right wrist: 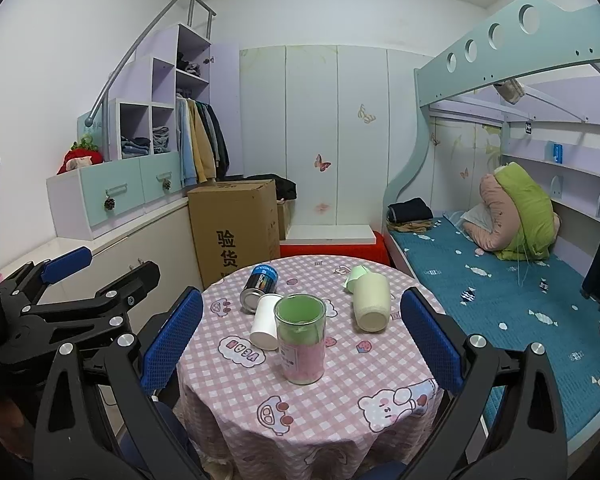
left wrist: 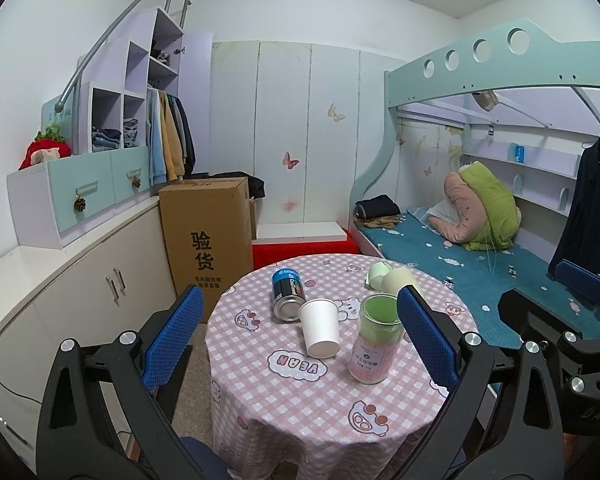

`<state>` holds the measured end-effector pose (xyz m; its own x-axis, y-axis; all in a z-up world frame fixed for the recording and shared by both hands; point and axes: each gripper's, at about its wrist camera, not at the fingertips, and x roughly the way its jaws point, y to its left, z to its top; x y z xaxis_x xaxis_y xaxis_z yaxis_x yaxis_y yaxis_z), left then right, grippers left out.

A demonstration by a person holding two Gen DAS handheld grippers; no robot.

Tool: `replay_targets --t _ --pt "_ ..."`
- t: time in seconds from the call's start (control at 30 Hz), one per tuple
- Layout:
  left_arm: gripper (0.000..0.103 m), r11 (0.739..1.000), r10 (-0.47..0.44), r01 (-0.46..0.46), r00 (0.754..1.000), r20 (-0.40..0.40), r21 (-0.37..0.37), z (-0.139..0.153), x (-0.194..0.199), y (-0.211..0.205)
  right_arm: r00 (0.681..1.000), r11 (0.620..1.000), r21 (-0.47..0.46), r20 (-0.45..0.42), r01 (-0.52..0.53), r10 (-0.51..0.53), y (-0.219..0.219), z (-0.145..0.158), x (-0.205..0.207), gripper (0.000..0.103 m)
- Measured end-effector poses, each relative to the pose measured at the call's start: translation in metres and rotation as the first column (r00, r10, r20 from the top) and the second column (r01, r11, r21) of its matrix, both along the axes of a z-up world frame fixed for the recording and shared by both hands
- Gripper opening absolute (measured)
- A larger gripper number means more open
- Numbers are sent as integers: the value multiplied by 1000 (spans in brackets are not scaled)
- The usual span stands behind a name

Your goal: Flip cup upright

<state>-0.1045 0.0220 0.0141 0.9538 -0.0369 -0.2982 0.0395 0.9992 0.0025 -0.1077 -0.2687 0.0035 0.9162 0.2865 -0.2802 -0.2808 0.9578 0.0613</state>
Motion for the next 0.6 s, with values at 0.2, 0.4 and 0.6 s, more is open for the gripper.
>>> replay_targets --t 0.2,0.4,0.6 --pt "97 1000 -5 5 1000 0 8 0 4 0 1000 1000 -1 1 2 -2 -1 0 2 96" --pt "97 1000 -10 10 1000 3 8 0 6 -1 1000 1000 1 2 3 -3 -1 1 3 96" --pt "97 1000 -8 8 1000 1 8 0 7 -1 1000 1000 4 0 2 -2 -1 2 4 96"
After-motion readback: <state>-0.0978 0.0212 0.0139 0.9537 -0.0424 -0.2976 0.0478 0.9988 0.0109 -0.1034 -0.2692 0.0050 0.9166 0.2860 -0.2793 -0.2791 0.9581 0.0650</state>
